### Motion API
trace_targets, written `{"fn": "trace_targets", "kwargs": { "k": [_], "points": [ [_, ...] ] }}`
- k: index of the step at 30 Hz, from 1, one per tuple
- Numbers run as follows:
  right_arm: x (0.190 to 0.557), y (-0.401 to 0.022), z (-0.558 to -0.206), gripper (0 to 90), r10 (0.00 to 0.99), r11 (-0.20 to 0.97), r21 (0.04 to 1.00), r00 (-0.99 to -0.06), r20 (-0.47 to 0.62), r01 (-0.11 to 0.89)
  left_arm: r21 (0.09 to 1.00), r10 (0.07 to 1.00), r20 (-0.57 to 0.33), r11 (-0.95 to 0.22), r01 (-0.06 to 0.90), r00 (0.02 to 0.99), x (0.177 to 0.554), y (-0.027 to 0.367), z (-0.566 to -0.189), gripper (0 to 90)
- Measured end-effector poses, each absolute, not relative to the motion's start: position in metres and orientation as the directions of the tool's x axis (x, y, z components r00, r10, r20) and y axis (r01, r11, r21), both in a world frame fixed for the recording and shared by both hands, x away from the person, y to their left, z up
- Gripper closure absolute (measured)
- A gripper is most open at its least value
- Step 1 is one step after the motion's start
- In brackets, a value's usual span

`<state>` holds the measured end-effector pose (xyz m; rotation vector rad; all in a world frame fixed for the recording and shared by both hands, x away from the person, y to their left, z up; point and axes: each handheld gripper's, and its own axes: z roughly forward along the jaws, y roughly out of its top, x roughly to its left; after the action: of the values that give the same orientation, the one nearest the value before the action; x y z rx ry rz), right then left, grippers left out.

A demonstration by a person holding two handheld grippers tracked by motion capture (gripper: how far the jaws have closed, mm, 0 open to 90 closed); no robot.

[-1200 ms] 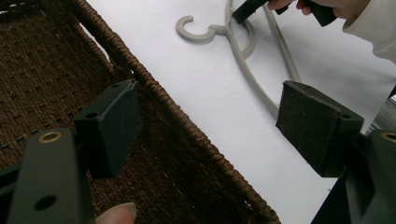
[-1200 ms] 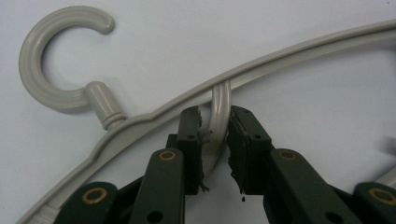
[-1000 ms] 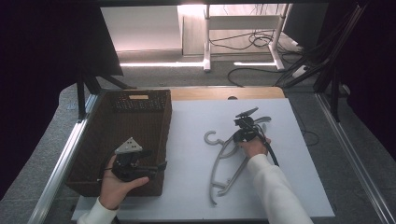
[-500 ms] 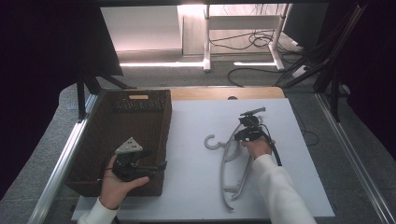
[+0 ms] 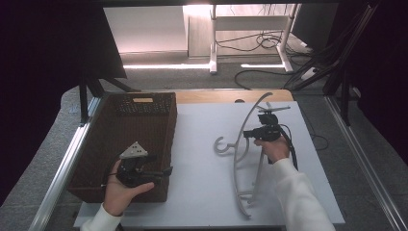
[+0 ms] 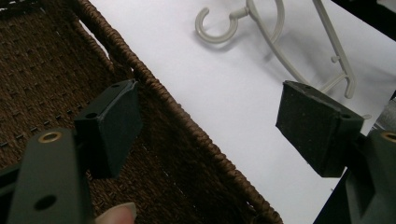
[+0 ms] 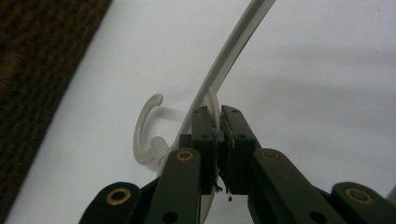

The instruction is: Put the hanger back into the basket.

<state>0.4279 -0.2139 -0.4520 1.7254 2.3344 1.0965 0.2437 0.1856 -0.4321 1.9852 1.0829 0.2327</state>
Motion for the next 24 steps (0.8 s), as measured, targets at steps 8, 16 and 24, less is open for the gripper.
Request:
{"fn": "trace_targets", "kwargs": {
  "k": [8, 16, 24],
  "points": [
    [0.423, -0.225, -0.438, 85.3, 0.811, 0.076, 0.589, -0.393, 0.433, 0.805, 0.748, 0.762, -0.216, -0.273, 0.605, 0.61, 0.244, 0.185, -0.432, 22.1],
    [0.412, -0.233, -0.422, 85.6, 0.747, -0.003, 0.628, -0.416, 0.519, 0.778, 0.754, 0.75, -0.223, -0.272, 0.598, 0.622, 0.244, 0.177, -0.429, 22.1],
    [0.404, -0.235, -0.413, 85.7, 0.698, -0.028, 0.662, -0.459, 0.55, 0.749, 0.758, 0.719, -0.224, -0.296, 0.581, 0.658, 0.247, 0.158, -0.424, 22.4]
  ]
}}
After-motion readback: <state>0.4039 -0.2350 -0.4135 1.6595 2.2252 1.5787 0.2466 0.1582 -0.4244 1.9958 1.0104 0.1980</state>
